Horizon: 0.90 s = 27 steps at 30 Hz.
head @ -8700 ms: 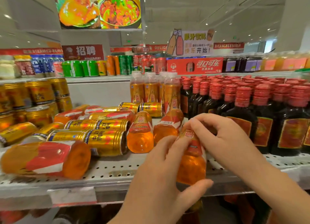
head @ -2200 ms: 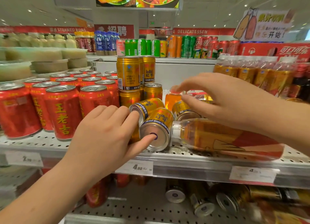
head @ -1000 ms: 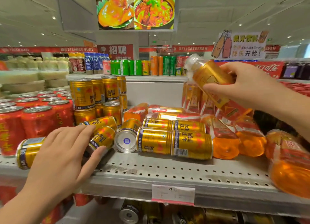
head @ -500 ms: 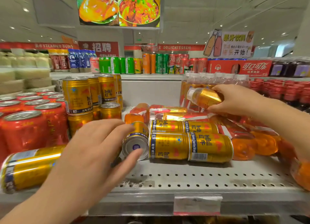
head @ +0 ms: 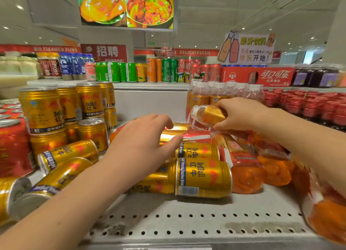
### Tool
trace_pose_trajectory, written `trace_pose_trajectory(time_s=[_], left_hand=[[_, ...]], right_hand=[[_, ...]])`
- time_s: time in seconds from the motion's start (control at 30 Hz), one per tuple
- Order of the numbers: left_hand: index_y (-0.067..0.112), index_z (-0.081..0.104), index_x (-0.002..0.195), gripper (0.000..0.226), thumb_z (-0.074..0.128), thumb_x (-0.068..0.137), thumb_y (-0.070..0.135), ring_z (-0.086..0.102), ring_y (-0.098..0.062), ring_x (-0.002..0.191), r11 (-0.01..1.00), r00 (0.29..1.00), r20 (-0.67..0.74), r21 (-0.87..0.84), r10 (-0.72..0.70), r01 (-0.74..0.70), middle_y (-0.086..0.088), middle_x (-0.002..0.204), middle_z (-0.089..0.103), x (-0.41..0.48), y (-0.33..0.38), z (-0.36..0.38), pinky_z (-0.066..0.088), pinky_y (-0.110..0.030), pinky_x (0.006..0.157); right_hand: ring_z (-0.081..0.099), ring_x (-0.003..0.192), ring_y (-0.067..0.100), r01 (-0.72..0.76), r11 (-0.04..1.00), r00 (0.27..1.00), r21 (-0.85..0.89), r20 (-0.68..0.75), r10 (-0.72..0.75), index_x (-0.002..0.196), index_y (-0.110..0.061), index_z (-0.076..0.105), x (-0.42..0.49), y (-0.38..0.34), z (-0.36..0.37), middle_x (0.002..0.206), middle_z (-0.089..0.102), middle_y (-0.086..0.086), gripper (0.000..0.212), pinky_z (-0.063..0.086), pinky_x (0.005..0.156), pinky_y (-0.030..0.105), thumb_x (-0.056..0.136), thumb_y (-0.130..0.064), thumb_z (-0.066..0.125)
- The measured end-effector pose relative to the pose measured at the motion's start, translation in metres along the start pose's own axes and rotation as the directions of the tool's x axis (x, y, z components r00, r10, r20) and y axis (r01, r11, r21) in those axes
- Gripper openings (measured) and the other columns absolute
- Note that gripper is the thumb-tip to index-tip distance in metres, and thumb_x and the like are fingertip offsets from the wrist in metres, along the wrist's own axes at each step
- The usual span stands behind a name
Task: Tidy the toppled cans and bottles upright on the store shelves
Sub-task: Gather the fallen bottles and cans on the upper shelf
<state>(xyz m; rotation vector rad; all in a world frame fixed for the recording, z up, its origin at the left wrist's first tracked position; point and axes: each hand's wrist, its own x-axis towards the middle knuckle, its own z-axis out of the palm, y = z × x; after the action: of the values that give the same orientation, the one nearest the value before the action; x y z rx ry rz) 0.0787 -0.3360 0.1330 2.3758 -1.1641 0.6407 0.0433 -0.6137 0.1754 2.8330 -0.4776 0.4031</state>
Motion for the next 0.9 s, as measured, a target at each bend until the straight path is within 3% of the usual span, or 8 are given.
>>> trace_pose_trajectory(time_s=[0.13,0.3,0.47,0.57,0.67,0.77,0.9], left_hand=[[0.035,0.057,0.123,0.044,0.043,0.094,0.065,0.059,-0.010,0.106,0.998,0.998,0.016,0.025,-0.056,0.055,0.013,0.117,0.063,0.015,0.001,0.008,0.054,-0.038,0.090],[0.035,0.060,0.121,0.047,0.041,0.091,0.066,0.059,-0.010,0.103,0.995,0.992,0.078,0.040,-0.095,0.092,0.012,0.115,0.064,0.021,-0.002,0.016,0.055,-0.038,0.088],[0.037,0.062,0.116,0.042,0.043,0.092,0.065,0.060,-0.006,0.097,0.994,0.990,0.098,-0.007,-0.106,0.107,0.016,0.109,0.065,0.025,-0.004,0.020,0.057,-0.037,0.083],[0.039,0.063,0.111,0.035,0.046,0.094,0.064,0.061,-0.003,0.089,0.993,0.988,0.105,-0.022,-0.112,0.115,0.017,0.098,0.066,0.026,-0.007,0.022,0.059,-0.037,0.077],[0.039,0.063,0.107,0.034,0.045,0.093,0.064,0.061,-0.003,0.085,0.992,0.987,0.108,-0.027,-0.117,0.120,0.018,0.091,0.066,0.025,-0.008,0.022,0.058,-0.037,0.074],[0.038,0.065,0.106,0.033,0.045,0.094,0.062,0.061,-0.003,0.084,0.993,0.990,0.074,-0.019,-0.117,0.119,0.018,0.088,0.065,0.023,-0.007,0.021,0.058,-0.037,0.073],[0.036,0.066,0.103,0.032,0.043,0.098,0.059,0.061,-0.003,0.080,0.994,0.994,0.010,0.017,-0.111,0.110,0.018,0.086,0.065,0.019,-0.002,0.019,0.056,-0.035,0.068]], right_hand=[[0.057,0.077,0.016,0.023,1.000,1.000,0.018,0.018,-0.023,0.110,-0.023,0.057,0.017,0.004,0.007,0.094,0.054,-0.004,0.052,0.044,0.055,0.029,0.079,-0.062,0.070],[0.053,0.071,0.012,0.033,0.999,0.997,-0.025,0.075,-0.031,0.096,-0.023,0.053,0.029,0.009,0.020,0.088,0.058,-0.004,0.040,0.039,0.052,0.027,0.082,-0.055,0.072],[0.062,0.081,0.020,0.001,0.999,0.976,-0.033,0.216,0.006,0.109,-0.012,0.060,0.038,0.016,0.025,0.092,0.062,-0.001,0.050,0.056,0.073,0.035,0.087,-0.056,0.066],[0.057,0.092,0.020,0.003,1.000,0.957,0.000,0.290,-0.003,0.128,-0.013,0.053,0.043,0.019,0.027,0.109,0.060,-0.001,0.062,0.050,0.076,0.032,0.087,-0.058,0.064],[0.057,0.110,0.025,-0.005,1.000,0.937,0.007,0.349,0.002,0.139,-0.011,0.047,0.045,0.023,0.028,0.135,0.056,0.006,0.074,0.051,0.090,0.036,0.088,-0.064,0.058],[0.055,0.123,0.029,-0.010,1.000,0.915,0.006,0.403,0.007,0.143,-0.010,0.046,0.044,0.025,0.031,0.139,0.055,0.008,0.075,0.047,0.102,0.042,0.093,-0.066,0.048],[0.047,0.132,0.028,-0.021,0.993,0.925,0.113,0.380,-0.024,0.147,-0.013,0.043,0.035,0.018,0.027,0.148,0.048,0.008,0.072,0.038,0.107,0.039,0.098,-0.065,0.036]])
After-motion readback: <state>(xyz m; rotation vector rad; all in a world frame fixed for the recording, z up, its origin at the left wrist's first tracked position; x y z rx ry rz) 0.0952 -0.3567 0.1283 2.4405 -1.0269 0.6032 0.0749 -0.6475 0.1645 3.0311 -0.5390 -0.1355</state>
